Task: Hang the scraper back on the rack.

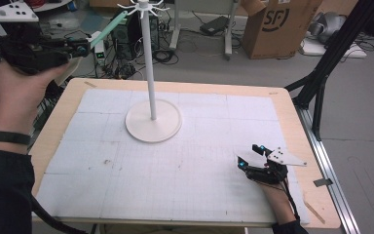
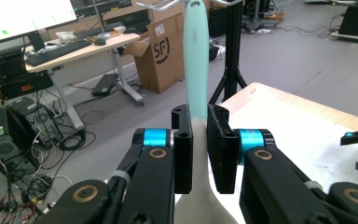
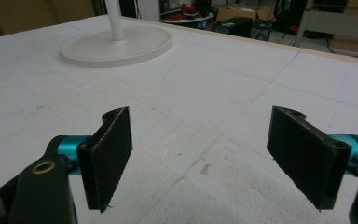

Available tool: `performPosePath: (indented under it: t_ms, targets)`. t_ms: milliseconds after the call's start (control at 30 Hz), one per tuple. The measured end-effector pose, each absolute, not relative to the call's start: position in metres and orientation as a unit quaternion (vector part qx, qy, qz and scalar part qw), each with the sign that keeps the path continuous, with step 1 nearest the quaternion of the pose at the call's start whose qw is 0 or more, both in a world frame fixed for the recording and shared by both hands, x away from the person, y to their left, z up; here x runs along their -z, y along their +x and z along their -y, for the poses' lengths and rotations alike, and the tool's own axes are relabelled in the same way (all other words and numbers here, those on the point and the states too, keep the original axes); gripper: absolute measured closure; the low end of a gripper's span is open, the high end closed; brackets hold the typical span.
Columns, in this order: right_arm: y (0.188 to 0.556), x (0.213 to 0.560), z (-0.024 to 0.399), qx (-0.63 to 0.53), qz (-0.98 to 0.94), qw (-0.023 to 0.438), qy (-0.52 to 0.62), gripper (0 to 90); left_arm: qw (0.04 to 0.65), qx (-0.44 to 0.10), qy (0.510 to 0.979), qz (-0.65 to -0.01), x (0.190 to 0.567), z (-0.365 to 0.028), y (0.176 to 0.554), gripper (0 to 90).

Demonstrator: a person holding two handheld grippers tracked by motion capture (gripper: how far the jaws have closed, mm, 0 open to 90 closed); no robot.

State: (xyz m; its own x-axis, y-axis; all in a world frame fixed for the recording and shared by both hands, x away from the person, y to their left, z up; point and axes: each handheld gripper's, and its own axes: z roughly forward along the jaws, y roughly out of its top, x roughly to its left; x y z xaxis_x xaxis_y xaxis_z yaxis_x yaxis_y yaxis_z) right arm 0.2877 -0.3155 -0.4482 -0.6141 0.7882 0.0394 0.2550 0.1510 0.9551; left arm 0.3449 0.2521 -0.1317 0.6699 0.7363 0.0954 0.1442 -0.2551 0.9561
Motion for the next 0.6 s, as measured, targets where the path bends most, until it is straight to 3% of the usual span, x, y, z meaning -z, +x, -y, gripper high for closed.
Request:
performPosePath:
  t_ms: [433,467,600]
  targets:
    - [0.288,0.448,0.315,-0.541,-0.718,0.246,0.363,21.2,0.529,-0.271,0.748,-0.296,0.142,-0.249,0.353,79.5]
    - [0.288,0.448,0.315,-0.541,-0.718,0.246,0.363,21.2,0.535,-0.273,0.743,-0.296,0.145,-0.248,0.353,77.5]
    - [0.288,0.448,0.315,-0.541,-0.718,0.247,0.361,21.3,0.534,-0.29,0.735,-0.302,0.16,-0.242,0.356,54.0]
